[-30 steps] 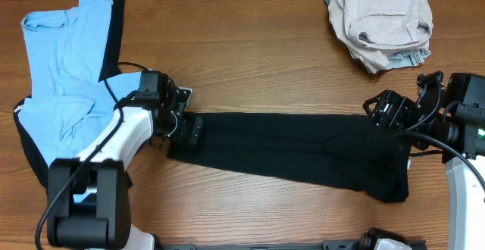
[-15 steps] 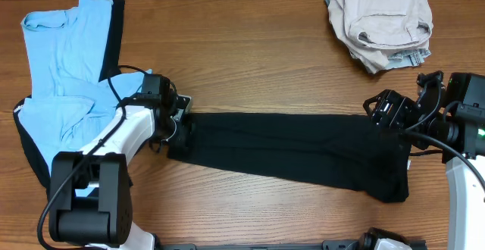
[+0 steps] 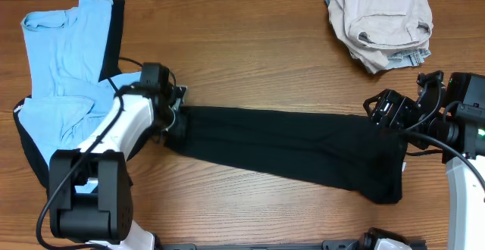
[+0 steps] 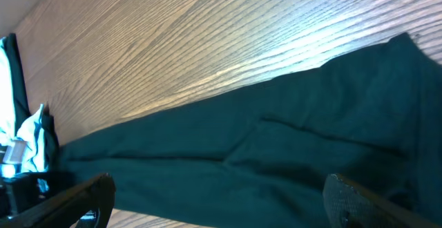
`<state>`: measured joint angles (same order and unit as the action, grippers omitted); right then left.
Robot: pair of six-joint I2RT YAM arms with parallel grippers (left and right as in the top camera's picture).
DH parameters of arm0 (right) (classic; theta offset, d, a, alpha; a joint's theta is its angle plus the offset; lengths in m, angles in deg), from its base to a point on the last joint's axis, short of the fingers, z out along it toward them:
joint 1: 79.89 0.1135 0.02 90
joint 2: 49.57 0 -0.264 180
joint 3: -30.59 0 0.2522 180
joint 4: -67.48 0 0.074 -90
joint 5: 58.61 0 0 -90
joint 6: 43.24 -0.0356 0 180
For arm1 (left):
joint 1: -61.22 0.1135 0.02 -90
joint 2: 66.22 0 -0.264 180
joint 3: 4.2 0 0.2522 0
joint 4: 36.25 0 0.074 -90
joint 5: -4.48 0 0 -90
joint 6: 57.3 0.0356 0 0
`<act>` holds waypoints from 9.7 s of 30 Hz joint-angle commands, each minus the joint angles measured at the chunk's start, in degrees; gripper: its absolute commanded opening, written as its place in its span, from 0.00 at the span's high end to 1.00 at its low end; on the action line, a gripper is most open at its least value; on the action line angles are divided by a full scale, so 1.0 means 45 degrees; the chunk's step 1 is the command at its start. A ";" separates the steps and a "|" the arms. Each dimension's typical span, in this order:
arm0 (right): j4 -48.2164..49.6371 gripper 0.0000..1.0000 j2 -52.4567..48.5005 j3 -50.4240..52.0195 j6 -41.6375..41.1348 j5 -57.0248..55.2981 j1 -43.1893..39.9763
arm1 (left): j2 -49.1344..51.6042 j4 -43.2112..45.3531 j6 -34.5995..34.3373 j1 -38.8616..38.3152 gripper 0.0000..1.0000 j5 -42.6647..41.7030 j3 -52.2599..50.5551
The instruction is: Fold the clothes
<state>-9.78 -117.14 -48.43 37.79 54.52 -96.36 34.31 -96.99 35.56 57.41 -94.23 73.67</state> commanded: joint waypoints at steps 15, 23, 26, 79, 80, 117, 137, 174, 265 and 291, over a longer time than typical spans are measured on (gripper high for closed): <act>0.0087 0.00 -0.0719 -0.0131 0.0015 -0.0126 0.0000 | 0.0015 -0.5314 -0.0282 -0.0442 0.96 0.2254 0.6975; 0.0136 0.00 -0.1384 -0.0131 0.0019 -0.0126 0.0000 | 0.0058 -0.4867 -0.0058 -0.2905 0.96 0.2259 0.6955; 0.0223 0.00 -0.1423 -0.0131 0.0019 -0.0126 0.0000 | 0.0185 -0.4585 -0.0073 -0.3837 0.96 0.2249 0.6955; 0.1841 0.05 -0.4852 0.3342 -0.0389 -0.0121 0.0005 | 0.4206 -0.6533 -0.0151 -0.6873 0.40 -0.1345 1.3566; 0.1923 0.06 -0.4896 0.3502 -0.0457 -0.0126 0.0005 | 0.4206 -0.6611 -0.0146 -0.6790 0.40 -0.1185 1.3605; 0.0937 0.96 -0.4391 0.2064 -0.0165 -0.1127 -0.0578 | 0.4231 -0.8752 -0.0340 -0.2268 0.43 0.3147 1.3619; 0.2157 0.96 -0.5158 -0.2186 -0.2268 -0.1530 0.7936 | 0.4235 -0.8714 -0.0204 -0.1554 0.41 0.4260 1.3610; 0.3313 0.38 -0.8544 -0.3910 -0.2001 -0.5615 1.2458 | 0.4269 -0.7830 -0.0204 -0.1549 0.39 0.3687 1.3498; 0.2225 0.22 -1.1351 -0.4959 0.3254 -0.5741 1.3313 | 0.4274 -0.7135 -0.0918 0.0520 0.38 0.2909 1.3498; 0.0248 0.14 -1.1978 -0.7650 0.1642 -0.5440 1.3716 | 0.4507 -0.7169 -0.0913 0.0525 0.39 0.2924 1.3493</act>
<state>-9.37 -168.44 -84.62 47.28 28.43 -36.12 53.85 -129.25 31.53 59.14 -80.60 133.72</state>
